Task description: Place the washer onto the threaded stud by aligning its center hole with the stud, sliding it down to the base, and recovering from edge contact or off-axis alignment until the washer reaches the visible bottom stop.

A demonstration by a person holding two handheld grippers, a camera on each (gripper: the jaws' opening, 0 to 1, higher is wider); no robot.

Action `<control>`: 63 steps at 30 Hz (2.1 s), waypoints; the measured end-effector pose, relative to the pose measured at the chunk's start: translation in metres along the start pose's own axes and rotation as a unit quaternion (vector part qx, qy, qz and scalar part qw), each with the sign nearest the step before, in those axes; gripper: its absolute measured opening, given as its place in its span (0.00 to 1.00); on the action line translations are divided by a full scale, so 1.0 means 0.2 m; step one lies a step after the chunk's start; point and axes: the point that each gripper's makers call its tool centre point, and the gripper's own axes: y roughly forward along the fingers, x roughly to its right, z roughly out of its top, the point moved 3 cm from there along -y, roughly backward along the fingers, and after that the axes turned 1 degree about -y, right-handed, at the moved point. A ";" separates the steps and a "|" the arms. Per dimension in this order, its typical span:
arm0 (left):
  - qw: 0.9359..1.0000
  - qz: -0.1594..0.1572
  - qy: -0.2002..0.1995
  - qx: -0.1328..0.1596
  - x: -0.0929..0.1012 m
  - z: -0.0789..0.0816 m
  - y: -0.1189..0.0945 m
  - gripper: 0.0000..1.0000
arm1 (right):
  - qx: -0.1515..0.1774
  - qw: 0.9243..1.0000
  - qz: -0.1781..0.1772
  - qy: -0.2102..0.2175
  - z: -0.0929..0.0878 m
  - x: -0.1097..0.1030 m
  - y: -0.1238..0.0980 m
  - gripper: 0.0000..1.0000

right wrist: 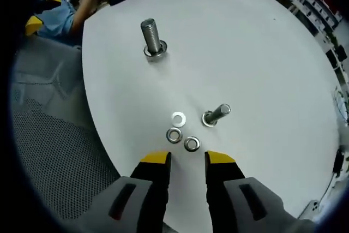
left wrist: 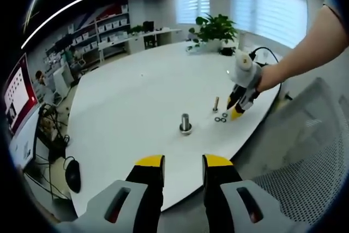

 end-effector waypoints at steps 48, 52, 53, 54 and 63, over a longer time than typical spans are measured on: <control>1.000 0.000 0.000 -0.015 0.00 -0.03 0.01 0.25 | -0.047 0.992 0.032 -0.116 -0.01 0.04 0.01 0.16; 1.000 -0.002 0.000 -0.016 0.00 -0.03 0.02 0.25 | -0.087 0.985 0.037 -0.147 -0.01 0.03 0.02 0.18; 1.000 -0.002 0.001 -0.017 0.00 -0.03 0.02 0.25 | -0.095 0.983 0.038 -0.150 0.00 0.03 0.02 0.18; 1.000 -0.002 0.002 -0.017 0.00 -0.03 0.02 0.25 | -0.107 0.982 0.034 -0.152 0.00 0.03 0.03 0.18; 1.000 -0.001 0.000 -0.016 0.00 -0.03 0.01 0.25 | -0.156 0.975 0.022 -0.154 0.02 0.03 0.04 0.16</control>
